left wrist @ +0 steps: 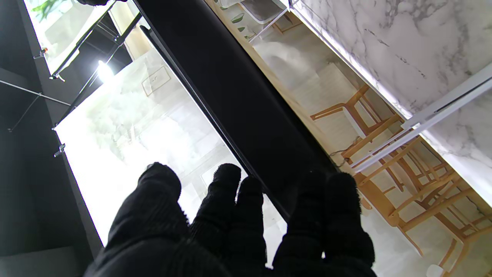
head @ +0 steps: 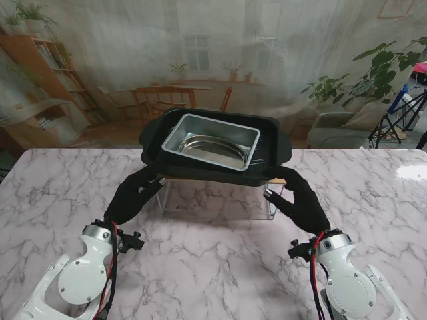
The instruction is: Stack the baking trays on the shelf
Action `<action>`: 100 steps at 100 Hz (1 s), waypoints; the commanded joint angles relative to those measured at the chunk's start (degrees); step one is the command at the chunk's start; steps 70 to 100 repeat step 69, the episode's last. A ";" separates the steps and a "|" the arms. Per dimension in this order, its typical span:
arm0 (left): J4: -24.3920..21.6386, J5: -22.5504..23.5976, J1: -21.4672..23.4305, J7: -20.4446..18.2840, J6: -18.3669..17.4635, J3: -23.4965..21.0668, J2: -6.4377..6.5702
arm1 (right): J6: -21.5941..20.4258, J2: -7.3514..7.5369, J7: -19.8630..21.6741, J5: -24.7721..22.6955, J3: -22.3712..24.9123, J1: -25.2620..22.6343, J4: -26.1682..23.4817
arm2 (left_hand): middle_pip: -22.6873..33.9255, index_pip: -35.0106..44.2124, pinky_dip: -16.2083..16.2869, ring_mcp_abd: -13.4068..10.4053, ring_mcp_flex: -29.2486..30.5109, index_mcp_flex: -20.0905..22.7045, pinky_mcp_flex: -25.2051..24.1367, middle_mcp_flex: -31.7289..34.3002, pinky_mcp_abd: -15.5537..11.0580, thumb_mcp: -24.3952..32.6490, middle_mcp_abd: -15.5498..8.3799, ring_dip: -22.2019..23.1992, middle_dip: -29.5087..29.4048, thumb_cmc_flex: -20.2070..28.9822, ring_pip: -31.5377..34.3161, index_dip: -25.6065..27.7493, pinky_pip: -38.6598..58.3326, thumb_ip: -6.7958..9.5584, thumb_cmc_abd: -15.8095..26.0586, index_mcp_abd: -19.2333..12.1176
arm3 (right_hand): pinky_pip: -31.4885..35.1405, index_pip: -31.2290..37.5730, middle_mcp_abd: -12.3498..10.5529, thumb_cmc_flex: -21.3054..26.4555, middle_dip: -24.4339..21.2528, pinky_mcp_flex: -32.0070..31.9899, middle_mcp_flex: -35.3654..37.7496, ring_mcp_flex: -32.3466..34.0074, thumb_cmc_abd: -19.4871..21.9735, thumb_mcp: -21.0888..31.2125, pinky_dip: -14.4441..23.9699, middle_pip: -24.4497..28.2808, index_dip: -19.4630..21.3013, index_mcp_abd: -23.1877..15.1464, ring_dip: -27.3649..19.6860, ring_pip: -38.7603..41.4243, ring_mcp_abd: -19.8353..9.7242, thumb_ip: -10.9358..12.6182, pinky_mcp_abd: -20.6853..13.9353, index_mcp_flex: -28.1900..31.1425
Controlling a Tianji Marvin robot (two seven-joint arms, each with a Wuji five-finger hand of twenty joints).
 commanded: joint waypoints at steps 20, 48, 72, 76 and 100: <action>0.89 -0.19 0.77 -1.30 0.77 0.48 0.06 | -0.52 -0.11 0.19 -0.17 0.22 -1.40 0.18 | 3.75 0.38 -0.78 -1.32 -1.01 0.41 -0.81 1.73 -2.26 -1.56 8.61 -0.58 1.11 0.33 0.61 0.29 0.05 -0.46 2.58 0.64 | -1.42 -0.89 0.49 -2.31 -0.09 0.36 0.85 3.63 1.00 -1.65 1.30 -0.90 0.66 -2.35 1.44 2.67 8.95 -0.22 -2.42 1.65; 0.99 -0.16 0.68 -1.65 0.87 0.64 0.13 | -0.10 -0.14 0.11 -0.09 0.17 -1.52 -0.18 | 3.74 0.36 -0.80 -1.28 -0.99 0.45 -0.80 1.73 -2.28 -1.58 8.63 -0.58 1.11 0.31 0.63 0.28 0.04 -0.47 2.57 0.65 | -1.68 -0.91 0.59 -2.32 -0.04 0.42 0.84 3.54 1.01 -1.64 1.66 -0.85 0.71 -2.27 1.45 2.68 8.97 -0.22 -2.45 1.80; 0.91 -0.31 0.65 -1.73 1.17 0.75 0.13 | -0.01 -0.14 0.13 -0.03 0.18 -1.55 -0.31 | 3.73 0.34 -0.79 -1.22 -1.05 0.46 -0.82 1.72 -2.31 -1.55 8.76 -0.59 1.11 0.36 0.61 0.27 0.06 -0.47 2.53 0.69 | -1.79 -0.95 0.51 -2.32 -0.04 0.48 0.85 3.53 0.95 -1.64 1.90 -0.84 0.73 -2.28 1.46 2.70 8.94 -0.23 -2.44 1.90; 0.91 -0.31 0.65 -1.73 1.17 0.75 0.13 | -0.01 -0.14 0.13 -0.03 0.18 -1.55 -0.31 | 3.73 0.34 -0.79 -1.22 -1.05 0.46 -0.82 1.72 -2.31 -1.55 8.76 -0.59 1.11 0.36 0.61 0.27 0.06 -0.47 2.53 0.69 | -1.79 -0.95 0.51 -2.32 -0.04 0.48 0.85 3.53 0.95 -1.64 1.90 -0.84 0.73 -2.28 1.46 2.70 8.94 -0.23 -2.44 1.90; 0.91 -0.31 0.65 -1.73 1.17 0.75 0.13 | -0.01 -0.14 0.13 -0.03 0.18 -1.55 -0.31 | 3.73 0.34 -0.79 -1.22 -1.05 0.46 -0.82 1.72 -2.31 -1.55 8.76 -0.59 1.11 0.36 0.61 0.27 0.06 -0.47 2.53 0.69 | -1.79 -0.95 0.51 -2.32 -0.04 0.48 0.85 3.53 0.95 -1.64 1.90 -0.84 0.73 -2.28 1.46 2.70 8.94 -0.23 -2.44 1.90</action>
